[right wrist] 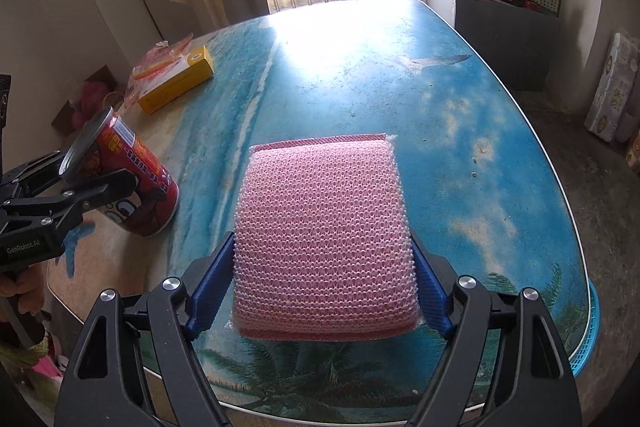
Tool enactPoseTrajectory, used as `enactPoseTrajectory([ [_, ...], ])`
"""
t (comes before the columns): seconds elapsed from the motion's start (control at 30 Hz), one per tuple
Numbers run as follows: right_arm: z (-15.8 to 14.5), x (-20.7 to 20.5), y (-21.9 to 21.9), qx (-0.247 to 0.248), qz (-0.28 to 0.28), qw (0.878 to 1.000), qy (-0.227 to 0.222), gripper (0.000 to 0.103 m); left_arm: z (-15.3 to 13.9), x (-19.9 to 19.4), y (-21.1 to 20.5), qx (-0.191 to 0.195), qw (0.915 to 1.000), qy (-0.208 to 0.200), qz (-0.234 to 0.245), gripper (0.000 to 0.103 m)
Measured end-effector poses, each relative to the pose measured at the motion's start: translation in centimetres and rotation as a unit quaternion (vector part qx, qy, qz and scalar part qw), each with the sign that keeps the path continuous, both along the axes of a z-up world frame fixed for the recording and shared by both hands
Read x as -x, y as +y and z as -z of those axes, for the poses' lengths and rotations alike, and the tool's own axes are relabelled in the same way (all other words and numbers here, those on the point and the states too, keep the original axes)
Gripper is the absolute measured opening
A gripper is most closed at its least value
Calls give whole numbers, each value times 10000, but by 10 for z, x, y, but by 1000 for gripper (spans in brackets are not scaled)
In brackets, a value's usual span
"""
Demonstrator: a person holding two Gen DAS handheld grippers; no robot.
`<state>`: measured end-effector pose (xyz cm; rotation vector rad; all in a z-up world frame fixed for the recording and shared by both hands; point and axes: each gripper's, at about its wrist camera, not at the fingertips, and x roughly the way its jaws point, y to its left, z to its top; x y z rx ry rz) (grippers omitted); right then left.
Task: Collect trash
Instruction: 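Hold the red can and pink sponge raised above the table with both tools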
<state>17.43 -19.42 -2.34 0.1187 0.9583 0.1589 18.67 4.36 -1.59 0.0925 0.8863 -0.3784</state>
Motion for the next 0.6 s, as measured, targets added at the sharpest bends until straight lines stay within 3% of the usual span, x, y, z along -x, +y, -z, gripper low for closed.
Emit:
enactPoseTrajectory([
  [0.3,9,-7,7,-118,49,9997,230,79,2,14,2,-14,9995,-299,-28,62],
  [0.6,9,-10,5,-237,228,9986,417,86,12,14,0,-71,9996,-272,83,68],
])
